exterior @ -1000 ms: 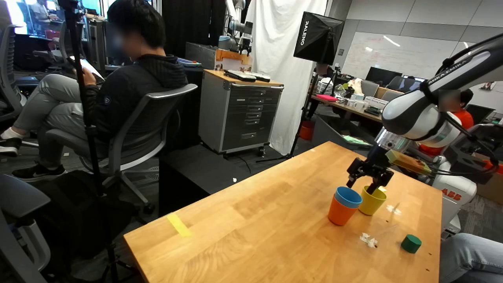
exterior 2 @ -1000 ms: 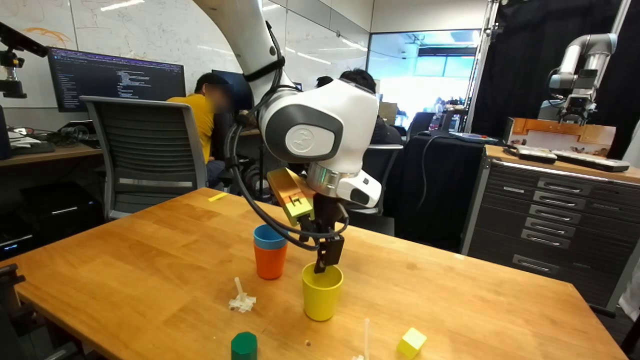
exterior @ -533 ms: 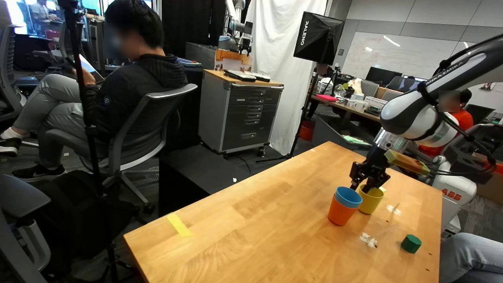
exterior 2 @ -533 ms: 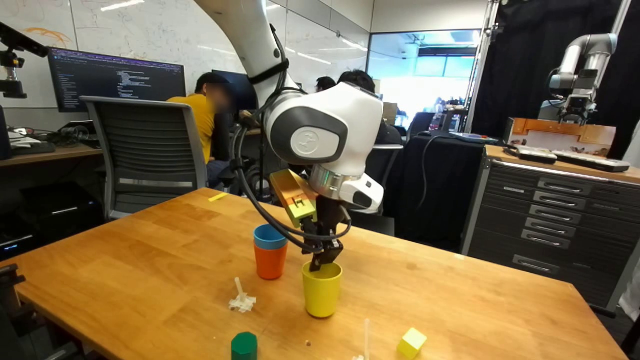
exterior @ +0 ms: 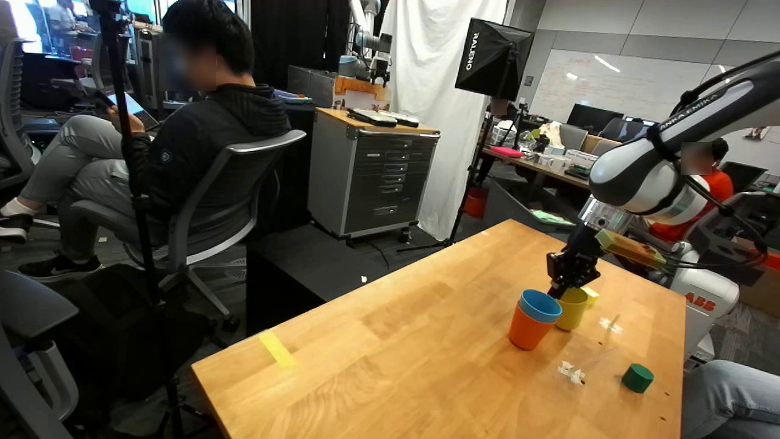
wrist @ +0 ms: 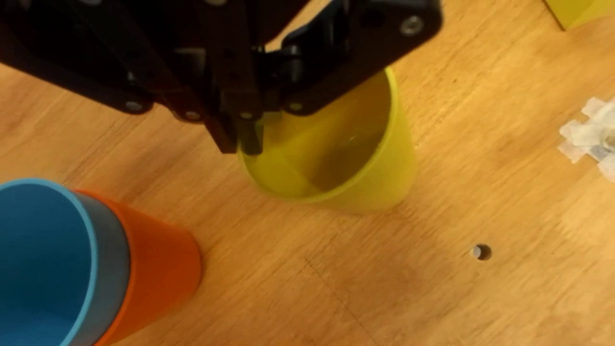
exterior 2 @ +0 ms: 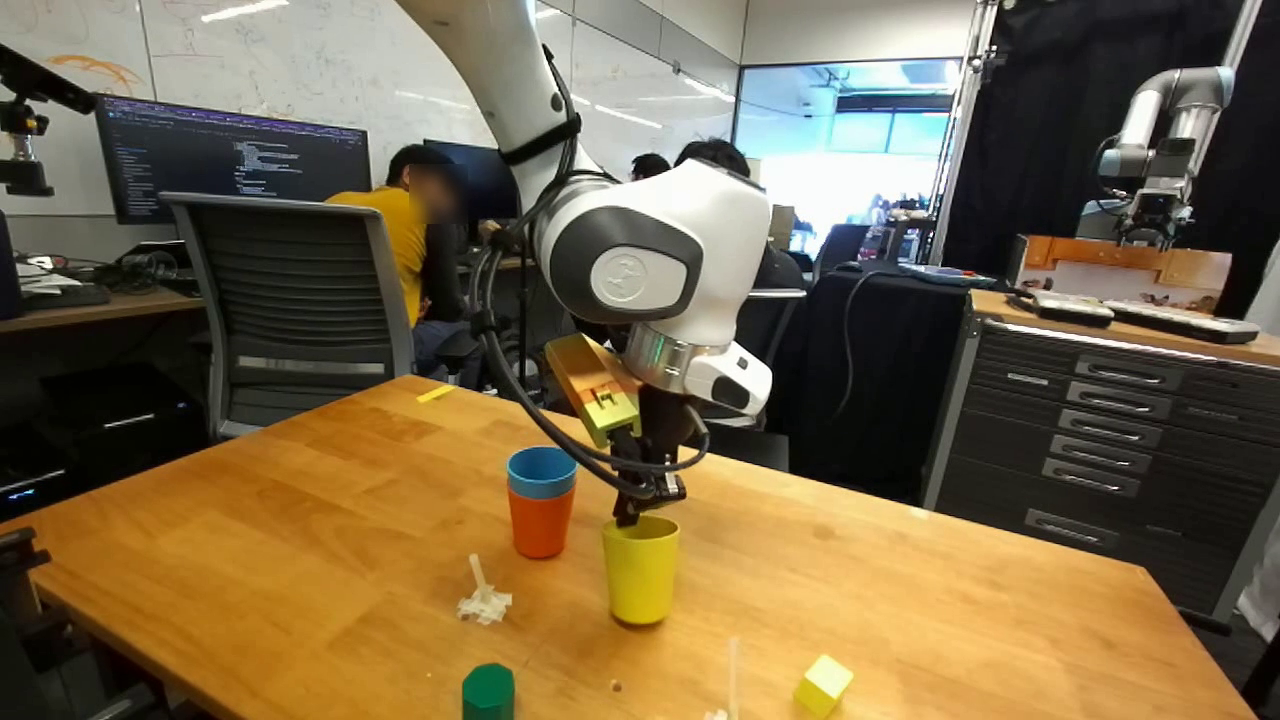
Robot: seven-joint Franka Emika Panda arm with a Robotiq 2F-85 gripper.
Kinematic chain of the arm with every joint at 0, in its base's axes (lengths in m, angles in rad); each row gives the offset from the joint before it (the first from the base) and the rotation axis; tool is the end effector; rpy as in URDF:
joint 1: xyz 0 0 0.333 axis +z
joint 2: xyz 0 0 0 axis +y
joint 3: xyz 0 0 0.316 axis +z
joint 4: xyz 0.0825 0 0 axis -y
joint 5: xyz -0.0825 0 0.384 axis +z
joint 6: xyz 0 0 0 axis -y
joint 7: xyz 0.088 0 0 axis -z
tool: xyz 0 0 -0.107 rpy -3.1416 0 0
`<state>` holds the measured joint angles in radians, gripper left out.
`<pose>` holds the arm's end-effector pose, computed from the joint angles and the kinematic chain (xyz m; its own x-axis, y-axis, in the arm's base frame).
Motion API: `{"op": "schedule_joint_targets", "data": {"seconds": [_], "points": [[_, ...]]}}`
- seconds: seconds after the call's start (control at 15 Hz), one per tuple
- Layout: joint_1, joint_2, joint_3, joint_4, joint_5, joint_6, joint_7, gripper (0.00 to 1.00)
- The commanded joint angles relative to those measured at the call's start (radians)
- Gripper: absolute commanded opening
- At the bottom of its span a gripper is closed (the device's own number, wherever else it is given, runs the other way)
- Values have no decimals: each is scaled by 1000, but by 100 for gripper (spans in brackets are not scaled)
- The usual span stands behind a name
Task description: Pick the blue cup and place it inside the orange cup. Then, put the yellow cup inside the orange cup
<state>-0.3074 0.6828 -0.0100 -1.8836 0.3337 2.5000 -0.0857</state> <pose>0.5902 -0.1960 0.1360 0.8763 -0.4761 -0.0736 -0.4813 -0.8581 -0.1792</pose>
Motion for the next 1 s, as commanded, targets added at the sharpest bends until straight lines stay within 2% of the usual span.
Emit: {"op": "schedule_joint_targets", "data": {"seconds": [0.0,0.93], "points": [[23,5,-22,33,-31,-38,33,6],[58,-36,-34,-11,-78,1,47,4]]}}
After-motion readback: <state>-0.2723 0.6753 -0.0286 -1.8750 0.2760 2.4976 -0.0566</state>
